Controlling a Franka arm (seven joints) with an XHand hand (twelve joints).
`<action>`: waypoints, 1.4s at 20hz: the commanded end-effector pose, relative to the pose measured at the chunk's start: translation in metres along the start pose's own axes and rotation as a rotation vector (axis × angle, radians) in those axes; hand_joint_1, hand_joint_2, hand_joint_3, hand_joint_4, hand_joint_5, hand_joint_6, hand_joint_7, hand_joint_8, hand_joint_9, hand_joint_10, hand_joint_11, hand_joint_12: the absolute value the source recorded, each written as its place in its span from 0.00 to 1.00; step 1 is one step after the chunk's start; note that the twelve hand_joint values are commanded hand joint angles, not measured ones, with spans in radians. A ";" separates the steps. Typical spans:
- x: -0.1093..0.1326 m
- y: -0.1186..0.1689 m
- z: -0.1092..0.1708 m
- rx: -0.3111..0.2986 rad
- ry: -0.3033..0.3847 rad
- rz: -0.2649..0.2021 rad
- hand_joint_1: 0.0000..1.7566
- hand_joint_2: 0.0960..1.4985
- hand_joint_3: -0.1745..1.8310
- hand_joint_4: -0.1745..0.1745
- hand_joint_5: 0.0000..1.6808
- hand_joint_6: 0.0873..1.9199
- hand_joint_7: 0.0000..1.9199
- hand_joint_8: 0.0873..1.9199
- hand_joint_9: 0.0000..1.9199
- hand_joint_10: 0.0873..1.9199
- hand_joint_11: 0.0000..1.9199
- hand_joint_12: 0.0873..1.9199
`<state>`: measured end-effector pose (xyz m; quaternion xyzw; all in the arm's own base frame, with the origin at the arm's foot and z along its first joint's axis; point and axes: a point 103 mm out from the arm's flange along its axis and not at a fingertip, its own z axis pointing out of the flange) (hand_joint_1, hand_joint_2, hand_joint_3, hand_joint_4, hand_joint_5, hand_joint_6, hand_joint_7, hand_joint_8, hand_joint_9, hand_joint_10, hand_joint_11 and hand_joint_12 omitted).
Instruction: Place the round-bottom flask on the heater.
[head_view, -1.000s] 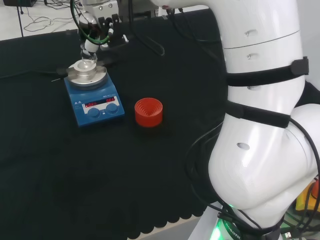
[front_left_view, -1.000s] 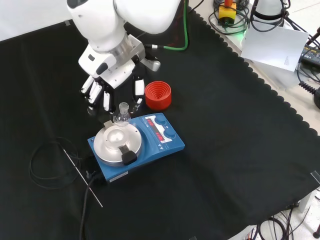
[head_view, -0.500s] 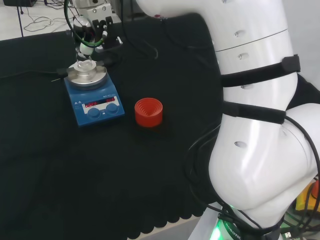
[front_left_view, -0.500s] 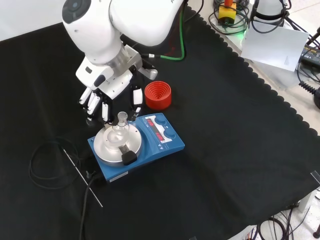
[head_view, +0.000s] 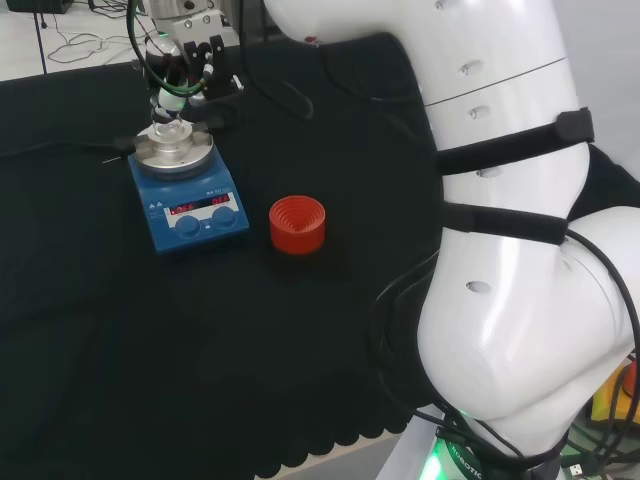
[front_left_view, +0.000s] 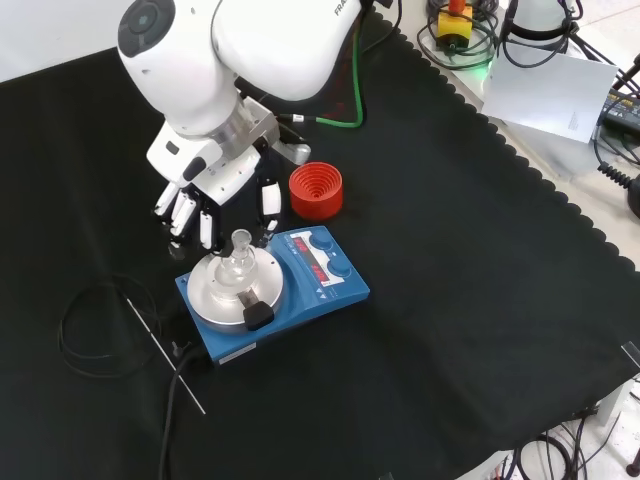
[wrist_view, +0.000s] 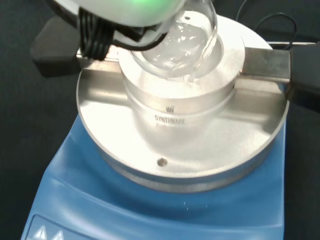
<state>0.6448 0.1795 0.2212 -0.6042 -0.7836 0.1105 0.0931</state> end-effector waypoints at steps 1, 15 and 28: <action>0.007 0.011 0.004 0.002 -0.016 -0.015 0.61 0.41 0.49 1.00 0.65 0.52 0.18 0.32 0.32 0.28 0.15 0.70; 0.000 0.011 0.009 0.007 -0.007 -0.005 0.61 0.41 0.48 1.00 0.65 0.52 0.18 0.32 0.32 0.28 0.16 0.70; -0.007 -0.011 0.004 0.006 0.014 0.007 0.47 0.38 0.34 0.37 0.21 0.15 0.00 0.31 0.15 0.35 0.02 0.74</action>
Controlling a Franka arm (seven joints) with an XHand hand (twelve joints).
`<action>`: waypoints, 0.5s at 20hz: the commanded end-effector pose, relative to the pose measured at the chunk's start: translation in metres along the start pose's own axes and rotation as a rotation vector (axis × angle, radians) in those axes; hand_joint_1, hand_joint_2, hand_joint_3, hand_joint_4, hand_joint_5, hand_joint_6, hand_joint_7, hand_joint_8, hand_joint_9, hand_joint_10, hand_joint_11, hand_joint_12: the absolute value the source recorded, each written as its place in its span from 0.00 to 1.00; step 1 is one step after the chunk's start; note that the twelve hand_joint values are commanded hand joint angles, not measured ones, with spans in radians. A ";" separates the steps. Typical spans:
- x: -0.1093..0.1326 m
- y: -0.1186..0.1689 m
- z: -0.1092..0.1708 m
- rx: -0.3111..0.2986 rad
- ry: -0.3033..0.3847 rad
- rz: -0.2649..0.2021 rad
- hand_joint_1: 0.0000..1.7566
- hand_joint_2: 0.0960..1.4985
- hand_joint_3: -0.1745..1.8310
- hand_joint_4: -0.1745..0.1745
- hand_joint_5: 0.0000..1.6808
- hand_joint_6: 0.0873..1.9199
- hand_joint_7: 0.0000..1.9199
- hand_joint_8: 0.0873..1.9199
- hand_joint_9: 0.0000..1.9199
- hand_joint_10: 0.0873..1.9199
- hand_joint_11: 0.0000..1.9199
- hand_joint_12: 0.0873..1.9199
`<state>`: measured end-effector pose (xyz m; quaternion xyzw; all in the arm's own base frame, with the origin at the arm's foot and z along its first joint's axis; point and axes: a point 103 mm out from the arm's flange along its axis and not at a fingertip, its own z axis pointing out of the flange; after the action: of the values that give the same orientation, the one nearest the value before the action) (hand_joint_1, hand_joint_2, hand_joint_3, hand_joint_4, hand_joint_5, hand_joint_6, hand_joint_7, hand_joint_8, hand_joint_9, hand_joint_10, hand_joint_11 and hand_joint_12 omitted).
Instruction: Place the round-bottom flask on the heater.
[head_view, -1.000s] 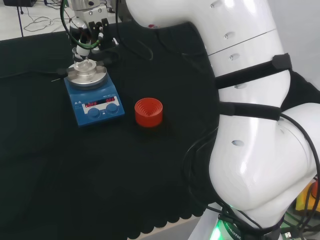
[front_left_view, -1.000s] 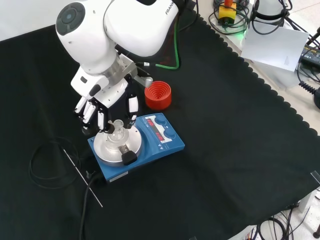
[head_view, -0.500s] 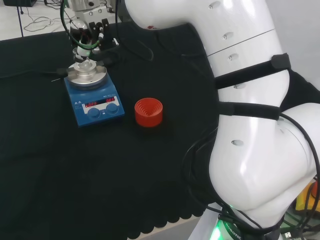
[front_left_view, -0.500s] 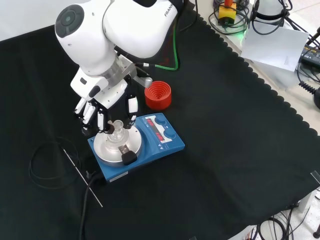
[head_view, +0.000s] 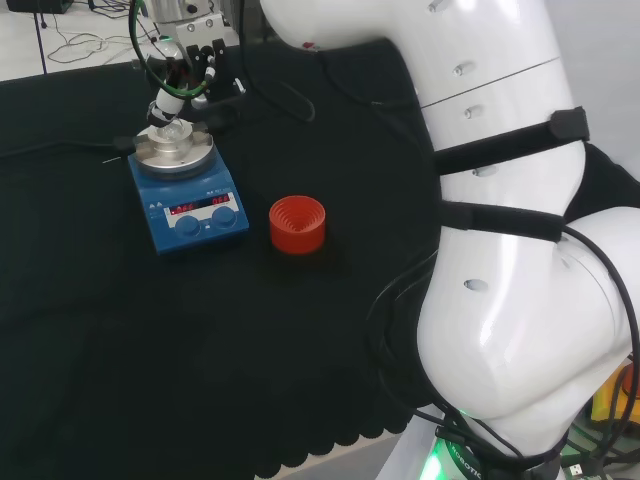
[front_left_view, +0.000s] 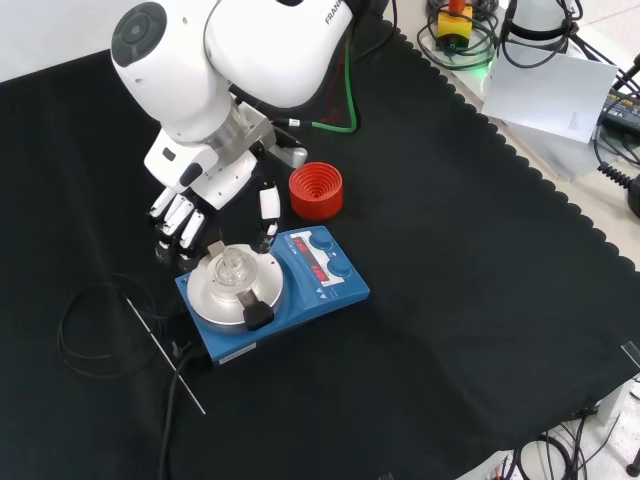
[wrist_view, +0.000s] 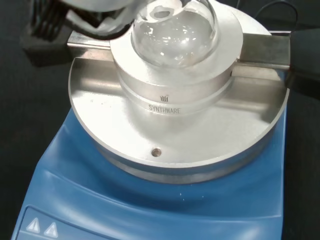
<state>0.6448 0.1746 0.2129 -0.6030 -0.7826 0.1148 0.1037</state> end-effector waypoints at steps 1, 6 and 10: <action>-0.002 -0.017 -0.006 -0.020 0.003 0.012 0.47 0.38 0.34 0.37 0.21 0.14 0.00 0.31 0.15 0.35 0.02 0.74; -0.008 -0.051 -0.019 -0.053 0.005 0.046 0.47 0.37 0.34 0.37 0.21 0.10 0.00 0.30 0.14 0.36 0.02 0.74; -0.010 -0.085 -0.029 -0.074 0.000 0.077 0.47 0.37 0.34 0.37 0.21 0.09 0.00 0.31 0.14 0.36 0.02 0.74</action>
<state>0.6148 0.1625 0.2323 -0.6128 -0.7764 0.1097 0.0976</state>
